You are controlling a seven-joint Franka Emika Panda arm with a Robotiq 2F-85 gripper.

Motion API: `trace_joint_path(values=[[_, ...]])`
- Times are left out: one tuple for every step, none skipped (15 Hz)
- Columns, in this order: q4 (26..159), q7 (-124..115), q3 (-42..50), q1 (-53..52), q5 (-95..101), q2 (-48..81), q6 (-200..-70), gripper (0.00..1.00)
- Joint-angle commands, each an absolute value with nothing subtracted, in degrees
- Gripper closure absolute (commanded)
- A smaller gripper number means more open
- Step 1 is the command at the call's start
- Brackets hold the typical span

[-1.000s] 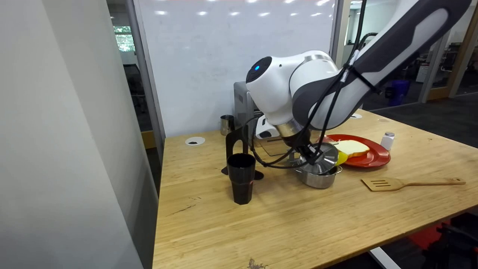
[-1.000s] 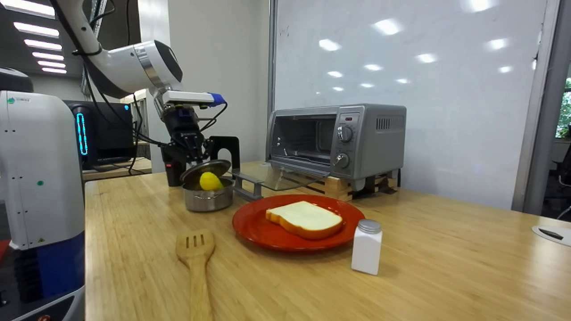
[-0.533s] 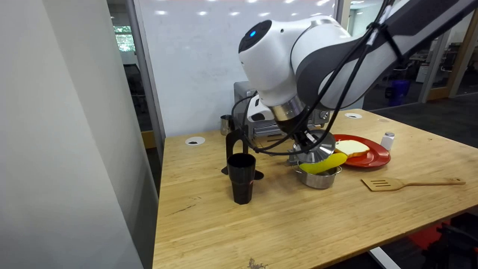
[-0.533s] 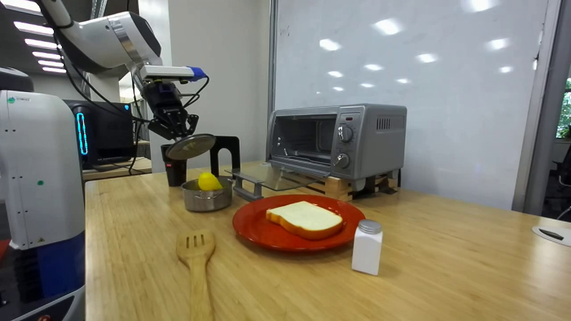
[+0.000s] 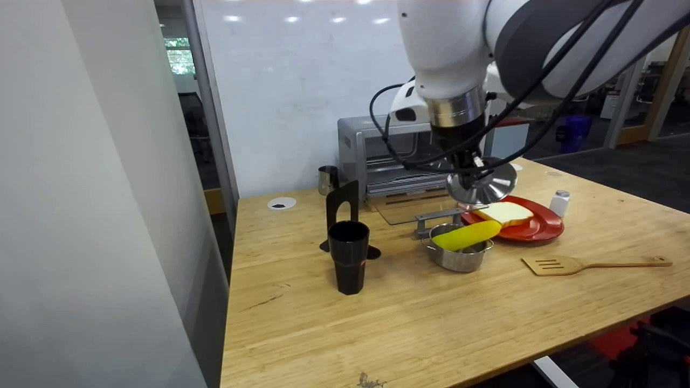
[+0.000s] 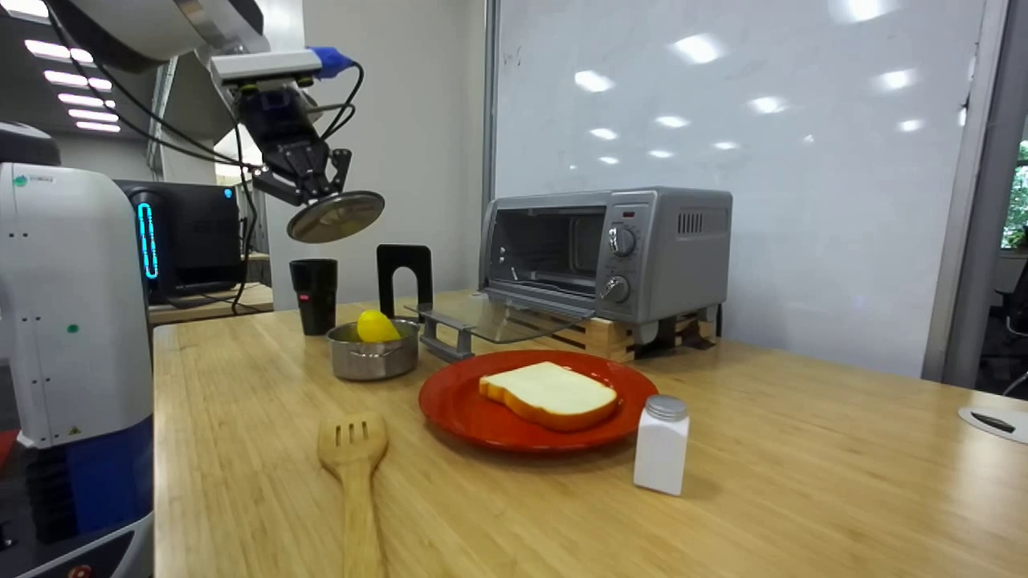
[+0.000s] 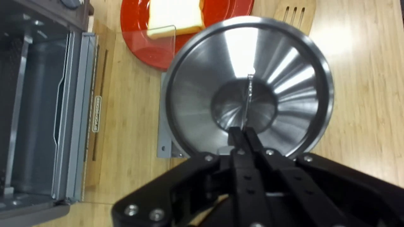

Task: Remove the lid from the pot

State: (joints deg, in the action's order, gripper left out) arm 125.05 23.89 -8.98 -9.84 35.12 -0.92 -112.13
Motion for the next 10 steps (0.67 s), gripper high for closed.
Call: trace_joint_path(values=[[135.85, 18.94, -5.95, -7.01, 33.21, -11.67, -118.68, 0.99], [137.9, 17.97, -4.79, -6.33, 32.67, -14.19, -119.84, 0.99], [140.5, 16.85, -3.46, -5.49, 32.6, -16.62, -121.83, 0.99], [142.38, 16.08, -2.16, -4.65, 32.27, -18.89, -123.02, 0.99], [144.79, 15.22, -0.72, -3.66, 32.22, -21.12, -125.05, 0.99], [146.45, 14.58, 0.58, -2.75, 31.93, -23.07, -126.3, 0.99], [148.36, 13.94, 2.0, -1.63, 31.76, -25.07, -127.93, 0.99], [149.91, 13.01, 3.16, -0.57, 31.65, -26.72, -129.43, 0.99], [151.75, 12.21, 4.47, 0.69, 31.62, -28.39, -131.32, 0.99], [152.76, 11.5, 5.45, 1.75, 31.19, -29.68, -132.43, 0.99]])
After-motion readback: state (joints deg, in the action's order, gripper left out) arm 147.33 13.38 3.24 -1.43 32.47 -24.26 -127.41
